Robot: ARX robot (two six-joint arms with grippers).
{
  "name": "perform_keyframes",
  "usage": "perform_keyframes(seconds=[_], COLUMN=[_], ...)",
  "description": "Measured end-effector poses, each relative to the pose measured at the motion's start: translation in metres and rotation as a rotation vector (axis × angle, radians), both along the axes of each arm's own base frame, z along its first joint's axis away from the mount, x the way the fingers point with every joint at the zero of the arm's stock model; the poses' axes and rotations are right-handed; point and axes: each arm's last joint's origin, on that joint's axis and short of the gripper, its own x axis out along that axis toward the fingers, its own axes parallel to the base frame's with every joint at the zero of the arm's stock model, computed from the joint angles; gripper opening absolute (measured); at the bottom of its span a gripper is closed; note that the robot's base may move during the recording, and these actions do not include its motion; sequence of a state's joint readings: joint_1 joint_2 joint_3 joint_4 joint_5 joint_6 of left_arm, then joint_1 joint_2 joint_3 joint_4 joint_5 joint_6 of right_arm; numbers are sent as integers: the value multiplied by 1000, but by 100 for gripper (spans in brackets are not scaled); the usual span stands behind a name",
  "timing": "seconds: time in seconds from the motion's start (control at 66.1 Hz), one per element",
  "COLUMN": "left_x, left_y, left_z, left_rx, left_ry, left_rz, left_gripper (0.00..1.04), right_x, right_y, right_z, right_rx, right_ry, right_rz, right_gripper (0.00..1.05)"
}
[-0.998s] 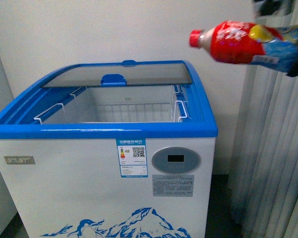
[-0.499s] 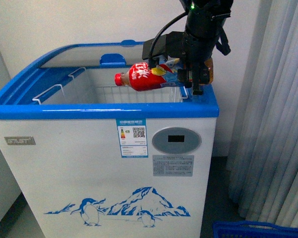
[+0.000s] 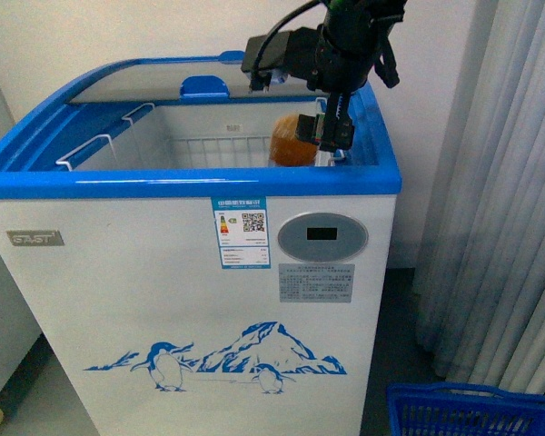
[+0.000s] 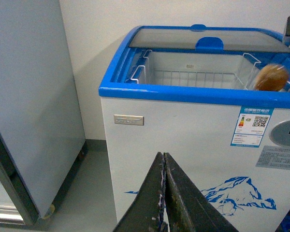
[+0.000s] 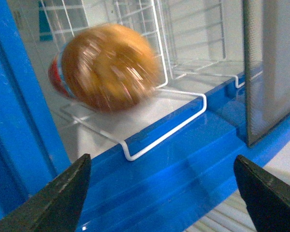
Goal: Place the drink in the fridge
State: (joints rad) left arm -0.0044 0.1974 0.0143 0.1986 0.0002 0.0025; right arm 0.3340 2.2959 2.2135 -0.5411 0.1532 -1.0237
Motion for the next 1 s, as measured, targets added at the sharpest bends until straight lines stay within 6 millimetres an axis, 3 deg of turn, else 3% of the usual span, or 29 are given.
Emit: perform_keyframes(seconds=[0.136, 0.257, 0.393, 0.499, 0.62, 0.741, 0.832, 0.892, 0.998], left_x=[-4, -12, -12, -12, -12, -12, -13, -13, -13], left_y=[0, 0, 0, 0, 0, 0, 0, 0, 0], left_z=[-2, -3, -3, -3, -3, -3, -3, -3, -3], left_rx=[0, 0, 0, 0, 0, 0, 0, 0, 0], left_ry=[19, 7, 4, 5, 6, 6, 4, 5, 5], left_rz=[0, 0, 0, 0, 1, 0, 0, 0, 0], left_gripper=[3, 3, 3, 3, 3, 3, 3, 3, 3], right_x=[-50, -128, -216, -286, -345, -381, -382, -377, -377], right_y=[-20, -72, -132, -154, -166, -167, -167, -167, -167], right_z=[39, 68, 74, 69, 62, 36, 14, -16, -38], right_rx=[259, 548, 792, 926, 1099, 1166, 1163, 1144, 1137], right_ry=[-19, 51, 147, 187, -268, -506, -517, -457, -441], right_rz=[-91, -329, -653, -804, -593, -441, -449, -475, -491], right_gripper=[97, 97, 97, 97, 78, 58, 44, 30, 12])
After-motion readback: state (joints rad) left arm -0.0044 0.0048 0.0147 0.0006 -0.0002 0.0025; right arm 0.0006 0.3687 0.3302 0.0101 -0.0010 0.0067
